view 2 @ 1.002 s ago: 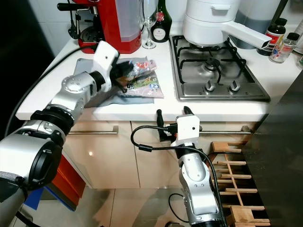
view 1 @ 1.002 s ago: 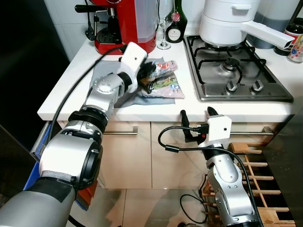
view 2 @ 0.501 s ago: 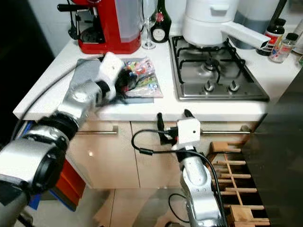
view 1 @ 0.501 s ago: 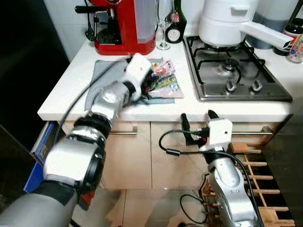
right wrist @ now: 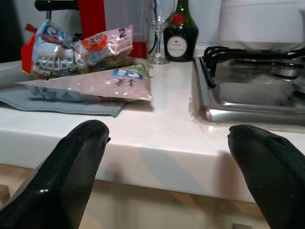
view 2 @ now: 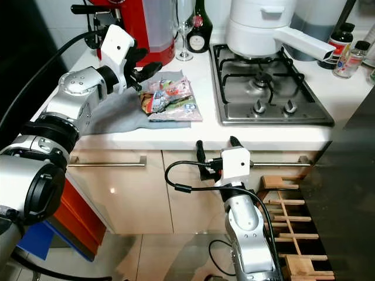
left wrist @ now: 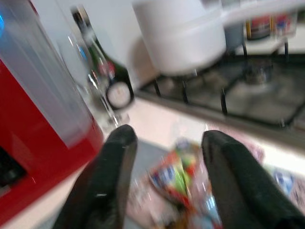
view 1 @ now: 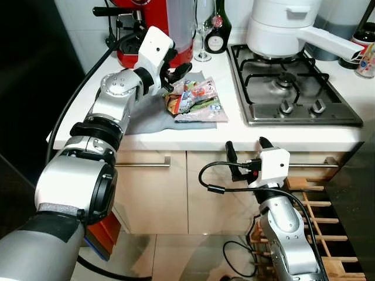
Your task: Restocking fridge
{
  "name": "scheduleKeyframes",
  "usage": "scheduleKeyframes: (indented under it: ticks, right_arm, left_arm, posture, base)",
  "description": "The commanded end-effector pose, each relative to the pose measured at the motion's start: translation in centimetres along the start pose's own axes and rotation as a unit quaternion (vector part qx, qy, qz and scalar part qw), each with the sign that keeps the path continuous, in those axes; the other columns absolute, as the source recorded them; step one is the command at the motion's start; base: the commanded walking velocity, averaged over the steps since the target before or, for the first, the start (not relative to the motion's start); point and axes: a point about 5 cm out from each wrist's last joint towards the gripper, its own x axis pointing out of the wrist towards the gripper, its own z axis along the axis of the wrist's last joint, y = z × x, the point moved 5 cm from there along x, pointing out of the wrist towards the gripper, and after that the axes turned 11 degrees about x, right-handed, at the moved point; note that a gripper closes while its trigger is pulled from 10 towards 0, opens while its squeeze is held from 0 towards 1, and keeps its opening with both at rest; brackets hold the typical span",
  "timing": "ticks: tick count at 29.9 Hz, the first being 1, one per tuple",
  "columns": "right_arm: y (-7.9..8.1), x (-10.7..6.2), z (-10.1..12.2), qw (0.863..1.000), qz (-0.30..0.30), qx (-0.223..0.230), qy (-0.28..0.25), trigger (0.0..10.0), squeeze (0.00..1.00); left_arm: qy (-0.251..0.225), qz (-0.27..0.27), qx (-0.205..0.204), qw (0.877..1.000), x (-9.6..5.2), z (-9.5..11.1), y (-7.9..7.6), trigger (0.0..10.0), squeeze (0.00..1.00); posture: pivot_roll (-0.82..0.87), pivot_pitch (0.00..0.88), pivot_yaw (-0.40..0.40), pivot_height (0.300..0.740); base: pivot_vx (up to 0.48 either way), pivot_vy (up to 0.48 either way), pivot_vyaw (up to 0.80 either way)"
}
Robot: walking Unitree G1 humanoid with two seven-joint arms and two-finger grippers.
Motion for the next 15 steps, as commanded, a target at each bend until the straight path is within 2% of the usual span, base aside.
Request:
scheduleKeyframes:
  ticks: [1,7,11,15]
  right_arm:
    - [0.3,0.1,0.6,1.0,0.004,0.002,-0.009,10.0,0.0]
    - [0.4,-0.1,0.5,1.0,0.002,0.003,-0.008,10.0,0.0]
    - [0.6,0.0,0.7,1.0,0.005,0.007,-0.012,10.0,0.0]
    - [1.9,0.2,2.6,0.998,0.035,0.029,-0.039,10.0,0.0]
  left_arm:
    - [0.024,-0.027,0.0,0.999,0.1,-1.1,-1.1,10.0,1.0]
    - [0.031,-0.088,-0.013,0.996,0.0,-1.7,-2.8,10.0,1.0]
    - [0.042,-0.096,-0.016,0.994,-0.1,-2.2,-3.2,10.0,1.0]
    - [0.059,-0.094,-0.025,0.994,-0.3,-3.1,-3.4,10.0,1.0]
  posture:
    - [-0.13,0.0,0.082,0.74]
    - [-0.13,0.0,0.082,0.74]
    - [-0.13,0.0,0.079,0.74]
    - [-0.14,0.0,0.077,0.74]
  base:
    - [0.0,0.0,0.0]
    - [0.0,0.0,0.0]
    - [0.0,0.0,0.0]
    - [0.0,0.0,0.0]
